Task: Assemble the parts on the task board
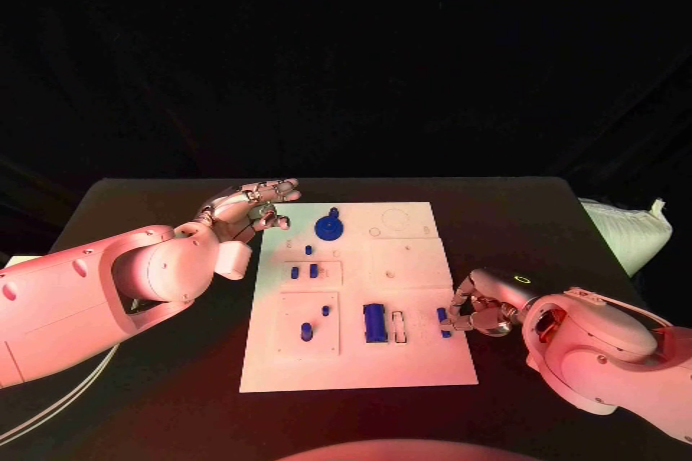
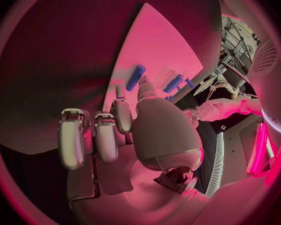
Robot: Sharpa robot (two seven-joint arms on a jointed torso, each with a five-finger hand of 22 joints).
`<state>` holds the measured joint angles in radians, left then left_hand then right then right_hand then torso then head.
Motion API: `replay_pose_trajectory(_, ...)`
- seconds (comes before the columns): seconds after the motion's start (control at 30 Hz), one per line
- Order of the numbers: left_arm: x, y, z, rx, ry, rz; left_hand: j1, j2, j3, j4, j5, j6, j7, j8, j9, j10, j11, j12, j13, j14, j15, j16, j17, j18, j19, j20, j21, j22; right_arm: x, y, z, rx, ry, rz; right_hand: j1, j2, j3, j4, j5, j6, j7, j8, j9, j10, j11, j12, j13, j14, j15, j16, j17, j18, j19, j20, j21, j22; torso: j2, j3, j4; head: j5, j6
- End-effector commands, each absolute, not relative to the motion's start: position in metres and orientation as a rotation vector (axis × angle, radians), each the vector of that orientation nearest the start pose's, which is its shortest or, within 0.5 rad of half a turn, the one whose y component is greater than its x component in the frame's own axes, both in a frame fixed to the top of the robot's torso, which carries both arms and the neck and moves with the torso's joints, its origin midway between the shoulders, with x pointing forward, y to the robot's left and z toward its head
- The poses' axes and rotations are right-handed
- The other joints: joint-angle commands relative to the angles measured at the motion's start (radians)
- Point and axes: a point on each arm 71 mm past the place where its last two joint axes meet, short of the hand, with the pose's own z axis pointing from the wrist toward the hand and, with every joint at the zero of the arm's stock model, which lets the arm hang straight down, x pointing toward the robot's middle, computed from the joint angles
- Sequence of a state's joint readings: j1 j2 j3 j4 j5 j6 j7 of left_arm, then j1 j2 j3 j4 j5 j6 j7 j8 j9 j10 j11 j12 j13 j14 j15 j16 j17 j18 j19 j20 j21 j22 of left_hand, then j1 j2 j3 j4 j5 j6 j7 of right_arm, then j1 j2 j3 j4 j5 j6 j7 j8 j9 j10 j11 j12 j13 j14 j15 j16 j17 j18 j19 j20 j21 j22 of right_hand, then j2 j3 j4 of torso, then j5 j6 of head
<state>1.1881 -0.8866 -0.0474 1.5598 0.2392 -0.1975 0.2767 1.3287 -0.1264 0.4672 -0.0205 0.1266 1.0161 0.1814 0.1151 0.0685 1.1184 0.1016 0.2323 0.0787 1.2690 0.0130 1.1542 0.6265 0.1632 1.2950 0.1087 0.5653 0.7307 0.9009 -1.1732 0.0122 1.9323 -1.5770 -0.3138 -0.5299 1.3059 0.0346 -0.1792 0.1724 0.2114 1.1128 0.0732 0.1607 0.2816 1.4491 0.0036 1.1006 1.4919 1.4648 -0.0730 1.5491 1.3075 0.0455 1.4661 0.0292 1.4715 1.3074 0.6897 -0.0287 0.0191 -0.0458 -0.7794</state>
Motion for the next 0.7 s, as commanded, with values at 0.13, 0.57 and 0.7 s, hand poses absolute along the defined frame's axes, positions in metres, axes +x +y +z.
replay_pose_trajectory(0.13, 0.476, 0.214, -0.194, -1.431, 1.511, -1.658, -0.002, 0.002, -0.002, -0.005, 0.001, -0.007, 0.002, 0.001, -0.001, -0.007, 0.003, 0.003, -0.001, -0.008, 0.002, -0.005, -0.001, 0.018, -0.004, 0.001, -0.003, -0.001, 0.354, -0.252, -0.256, 0.022, 1.987, 0.289, 0.019, 0.023, 0.002, 0.008, 0.017, 0.014, -0.001, -0.009, -0.005, 0.007, -0.012, 0.004, -0.195, 0.098, -0.001, 0.0, 0.224, -0.013, 0.05, 0.003, 0.001, 0.141, 0.0, -0.0001, -0.001, 0.003, -0.002)
replay_pose_trajectory(0.57, 0.476, 0.214, -0.195, -1.433, 1.513, -1.657, -0.002, 0.002, -0.002, -0.005, 0.001, -0.007, 0.002, 0.002, -0.001, -0.007, 0.003, 0.004, -0.001, -0.008, 0.002, -0.004, 0.001, 0.018, -0.004, 0.001, -0.004, -0.001, 0.354, -0.241, -0.266, -0.1, 1.99, 0.252, 0.116, 0.044, 0.06, -0.04, -0.068, 0.04, -0.012, -0.023, -0.02, 0.014, -0.023, 0.025, -0.177, 0.099, -0.012, 0.004, 0.232, -0.015, 0.054, -0.006, 0.007, 0.151, 0.0, -0.0005, -0.0007, 0.006, -0.006)
replay_pose_trajectory(0.7, 0.476, 0.214, -0.195, -1.433, 1.515, -1.657, -0.002, 0.002, -0.002, -0.005, 0.001, -0.007, 0.002, 0.002, -0.001, -0.007, 0.003, 0.004, -0.001, -0.008, 0.002, -0.004, 0.001, 0.018, -0.004, 0.001, -0.004, -0.001, 0.352, -0.235, -0.271, -0.193, 1.993, 0.218, 0.156, 0.04, 0.092, -0.069, -0.092, 0.047, -0.014, -0.029, -0.025, 0.014, -0.024, 0.028, -0.173, 0.1, -0.013, 0.005, 0.233, -0.016, 0.054, -0.008, 0.008, 0.152, 0.0, -0.0008, -0.0003, 0.007, -0.007)
